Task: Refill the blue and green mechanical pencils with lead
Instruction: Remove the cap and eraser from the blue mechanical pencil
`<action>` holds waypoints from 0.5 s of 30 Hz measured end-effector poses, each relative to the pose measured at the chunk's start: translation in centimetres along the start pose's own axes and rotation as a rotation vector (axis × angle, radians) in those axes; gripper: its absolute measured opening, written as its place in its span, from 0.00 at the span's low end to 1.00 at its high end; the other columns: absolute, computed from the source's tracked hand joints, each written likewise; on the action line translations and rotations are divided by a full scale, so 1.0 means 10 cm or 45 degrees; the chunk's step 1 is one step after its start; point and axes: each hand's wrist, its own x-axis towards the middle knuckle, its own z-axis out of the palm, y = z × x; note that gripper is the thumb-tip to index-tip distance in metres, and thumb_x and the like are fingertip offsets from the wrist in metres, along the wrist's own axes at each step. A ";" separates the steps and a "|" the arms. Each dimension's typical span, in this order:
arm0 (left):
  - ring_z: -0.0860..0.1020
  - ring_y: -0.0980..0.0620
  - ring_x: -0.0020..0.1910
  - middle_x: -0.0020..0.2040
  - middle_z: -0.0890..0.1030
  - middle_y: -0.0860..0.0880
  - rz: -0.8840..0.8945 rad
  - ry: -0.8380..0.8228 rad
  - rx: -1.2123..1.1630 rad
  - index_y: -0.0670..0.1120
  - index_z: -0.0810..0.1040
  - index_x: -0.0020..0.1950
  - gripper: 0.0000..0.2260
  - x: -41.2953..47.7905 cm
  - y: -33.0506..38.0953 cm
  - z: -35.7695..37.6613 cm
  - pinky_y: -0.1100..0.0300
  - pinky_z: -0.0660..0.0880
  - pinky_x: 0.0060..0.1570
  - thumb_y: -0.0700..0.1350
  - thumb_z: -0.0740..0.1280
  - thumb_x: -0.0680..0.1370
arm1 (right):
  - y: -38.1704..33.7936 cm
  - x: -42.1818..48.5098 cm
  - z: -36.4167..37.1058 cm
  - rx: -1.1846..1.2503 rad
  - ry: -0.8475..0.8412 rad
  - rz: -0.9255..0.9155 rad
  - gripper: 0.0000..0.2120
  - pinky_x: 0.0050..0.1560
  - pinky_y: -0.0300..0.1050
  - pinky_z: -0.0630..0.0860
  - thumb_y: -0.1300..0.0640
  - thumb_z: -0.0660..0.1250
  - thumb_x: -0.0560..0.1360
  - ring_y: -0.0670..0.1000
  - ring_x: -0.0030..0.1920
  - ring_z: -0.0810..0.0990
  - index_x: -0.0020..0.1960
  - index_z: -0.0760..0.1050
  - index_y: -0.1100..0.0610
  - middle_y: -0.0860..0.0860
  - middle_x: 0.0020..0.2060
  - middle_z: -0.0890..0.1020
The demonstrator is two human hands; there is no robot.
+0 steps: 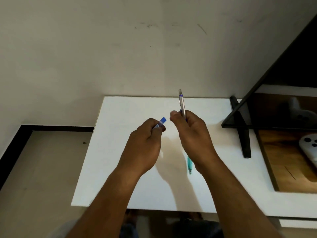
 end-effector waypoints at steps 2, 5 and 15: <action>0.76 0.61 0.34 0.35 0.79 0.62 0.037 -0.045 0.024 0.58 0.78 0.50 0.13 -0.05 0.04 0.01 0.60 0.68 0.37 0.52 0.57 0.88 | -0.01 -0.01 -0.01 -0.009 -0.035 -0.119 0.12 0.33 0.38 0.71 0.38 0.73 0.78 0.47 0.31 0.69 0.45 0.84 0.46 0.51 0.28 0.71; 0.75 0.59 0.33 0.35 0.78 0.59 0.064 -0.101 0.034 0.57 0.80 0.51 0.13 -0.07 0.07 0.00 0.59 0.69 0.36 0.55 0.57 0.88 | 0.02 -0.01 -0.03 -0.122 -0.033 -0.216 0.06 0.37 0.48 0.76 0.44 0.76 0.80 0.52 0.31 0.73 0.48 0.87 0.46 0.53 0.31 0.76; 0.78 0.55 0.40 0.39 0.79 0.58 0.218 0.029 0.236 0.55 0.77 0.54 0.08 -0.06 0.03 -0.02 0.56 0.72 0.41 0.54 0.60 0.88 | 0.05 0.04 -0.11 -0.125 0.017 -0.087 0.06 0.46 0.35 0.77 0.43 0.79 0.76 0.39 0.46 0.86 0.45 0.89 0.44 0.37 0.42 0.89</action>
